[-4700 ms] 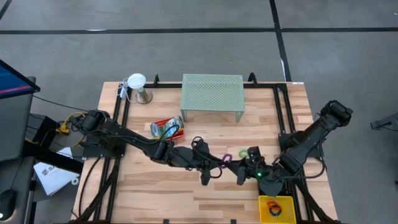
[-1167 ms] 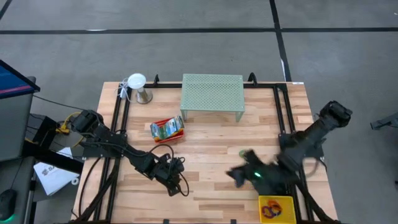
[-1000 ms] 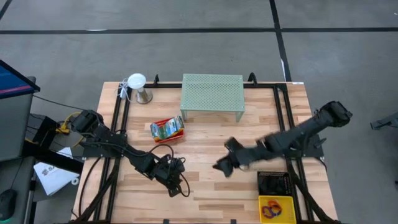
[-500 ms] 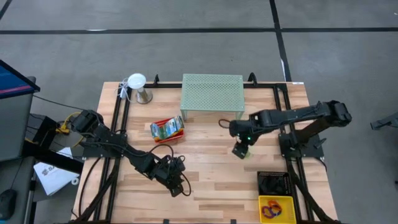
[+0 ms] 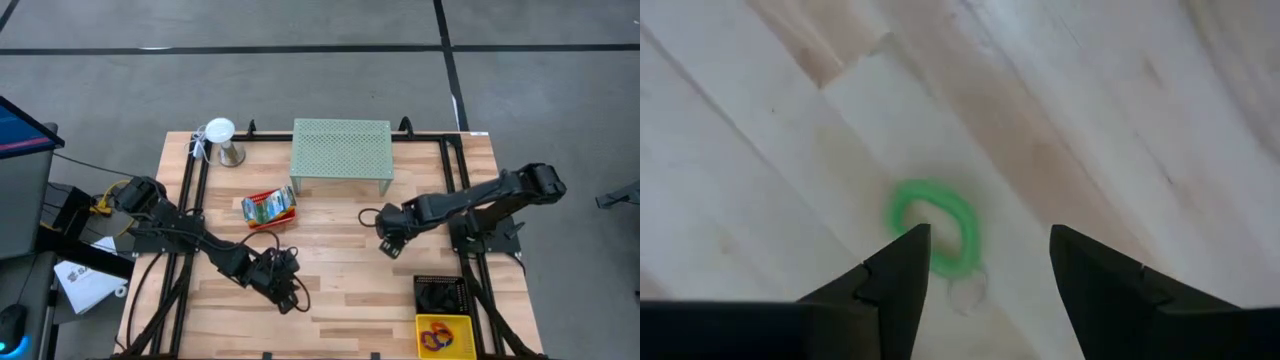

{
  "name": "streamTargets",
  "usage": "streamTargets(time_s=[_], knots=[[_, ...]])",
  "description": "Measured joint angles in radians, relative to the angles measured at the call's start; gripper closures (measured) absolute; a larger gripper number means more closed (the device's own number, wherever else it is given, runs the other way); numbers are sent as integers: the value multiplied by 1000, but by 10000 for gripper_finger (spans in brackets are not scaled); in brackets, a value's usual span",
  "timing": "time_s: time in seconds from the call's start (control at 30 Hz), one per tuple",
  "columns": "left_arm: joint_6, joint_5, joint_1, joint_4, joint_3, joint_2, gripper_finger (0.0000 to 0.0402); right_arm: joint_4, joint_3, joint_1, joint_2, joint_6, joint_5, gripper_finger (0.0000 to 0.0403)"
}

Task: Pick & Place Office Desk Supplies
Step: Put the green spring keychain into the yellow bin

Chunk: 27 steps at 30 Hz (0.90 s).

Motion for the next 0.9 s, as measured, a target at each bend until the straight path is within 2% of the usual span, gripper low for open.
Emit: streamTargets(time_s=[0.2,0.37,0.67,0.8,0.9], knots=[[0,0,0,21,0,0,253,155,-105,20,0,72,-20,200],[0,1,0,36,0,0,253,218,-171,42,0,132,-32,200],[0,3,21,37,0,0,253,305,-250,54,-1,197,11,202],[0,3,21,48,0,0,253,326,-272,70,-4,218,23,223],[0,3,21,59,0,0,253,326,-275,81,-3,229,36,252]])
